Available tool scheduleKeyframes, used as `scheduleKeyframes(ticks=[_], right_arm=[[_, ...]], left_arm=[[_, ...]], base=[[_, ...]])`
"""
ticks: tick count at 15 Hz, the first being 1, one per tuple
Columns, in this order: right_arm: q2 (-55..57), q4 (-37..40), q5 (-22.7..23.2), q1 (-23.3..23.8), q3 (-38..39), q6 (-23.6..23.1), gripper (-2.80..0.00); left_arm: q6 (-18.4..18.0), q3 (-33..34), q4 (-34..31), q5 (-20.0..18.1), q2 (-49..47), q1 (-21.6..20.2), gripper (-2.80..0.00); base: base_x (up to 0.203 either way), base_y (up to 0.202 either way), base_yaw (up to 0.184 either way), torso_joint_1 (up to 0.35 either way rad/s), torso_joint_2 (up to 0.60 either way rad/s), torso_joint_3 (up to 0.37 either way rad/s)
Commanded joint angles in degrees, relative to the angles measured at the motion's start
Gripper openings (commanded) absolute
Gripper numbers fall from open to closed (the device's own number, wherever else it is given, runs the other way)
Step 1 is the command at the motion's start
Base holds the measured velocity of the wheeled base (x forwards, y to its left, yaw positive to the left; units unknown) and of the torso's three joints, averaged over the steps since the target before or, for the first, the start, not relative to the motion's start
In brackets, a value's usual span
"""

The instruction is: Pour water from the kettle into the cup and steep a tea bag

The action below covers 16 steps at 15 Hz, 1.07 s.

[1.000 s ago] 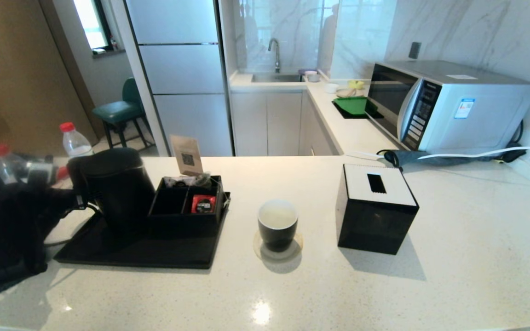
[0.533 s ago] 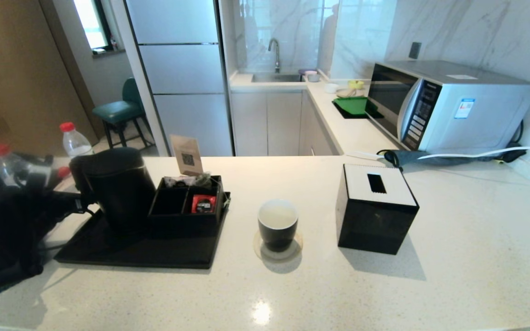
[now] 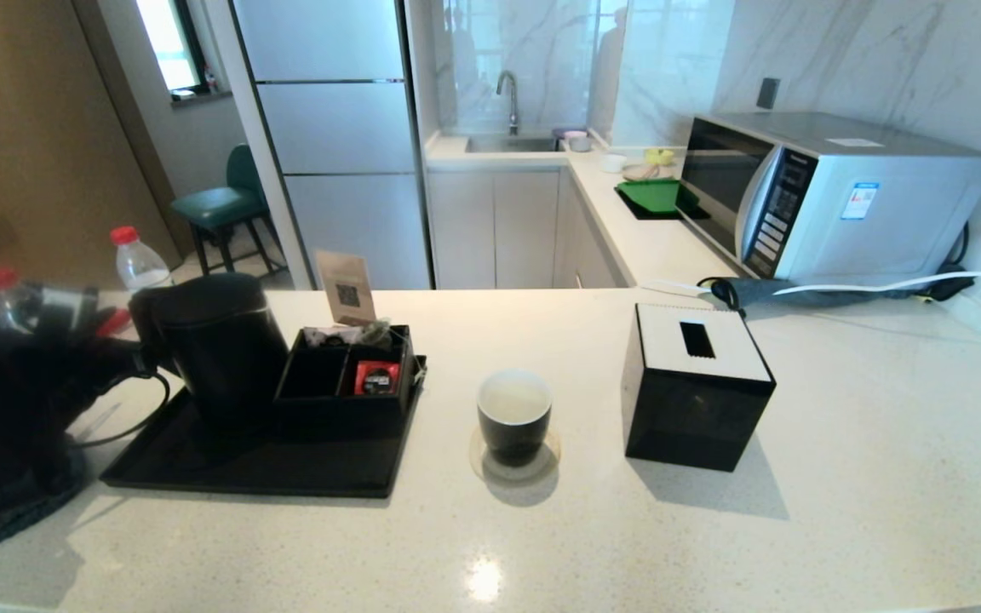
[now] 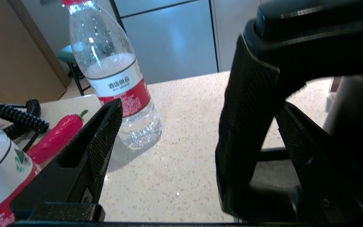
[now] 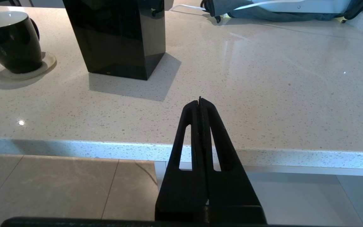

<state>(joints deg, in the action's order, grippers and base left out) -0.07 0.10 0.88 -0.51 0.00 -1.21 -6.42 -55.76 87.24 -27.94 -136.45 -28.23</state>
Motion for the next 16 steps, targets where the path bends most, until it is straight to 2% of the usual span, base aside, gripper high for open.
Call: scheduleKeyframes(ticks=[1,9,14,15,16], right_arm=[[0.07,-0.01,0.00,-0.02,0.00,-0.02,-2.80],[0.07,-0.01,0.00,-0.02,0.00,-0.02,-2.80],[0.07,-0.01,0.00,-0.02,0.00,-0.02,-2.80],[0.07,-0.01,0.00,-0.02,0.00,-0.02,-2.80],[0.07,-0.01,0.00,-0.02,0.00,-0.02,-2.80]], left_arm=[[0.01,-1.05,2.72,-0.18,-1.04,0.48,0.00],[0.87,-5.50,2.72,-0.28,-3.46,1.94,0.00],[0.89,-5.50,2.72,-4.40,-3.47,2.04,0.00],[0.89,-5.50,2.72,-4.40,-3.47,2.13,-2.80],[0.89,-5.50,2.72,-4.40,-3.47,2.13,-2.80]], base=[[0.000,0.000,0.000,0.000,0.00,0.000],[0.000,0.000,0.000,0.000,0.00,0.000],[0.000,0.000,0.000,0.000,0.00,0.000],[0.000,0.000,0.000,0.000,0.00,0.000],[0.000,0.000,0.000,0.000,0.00,0.000]])
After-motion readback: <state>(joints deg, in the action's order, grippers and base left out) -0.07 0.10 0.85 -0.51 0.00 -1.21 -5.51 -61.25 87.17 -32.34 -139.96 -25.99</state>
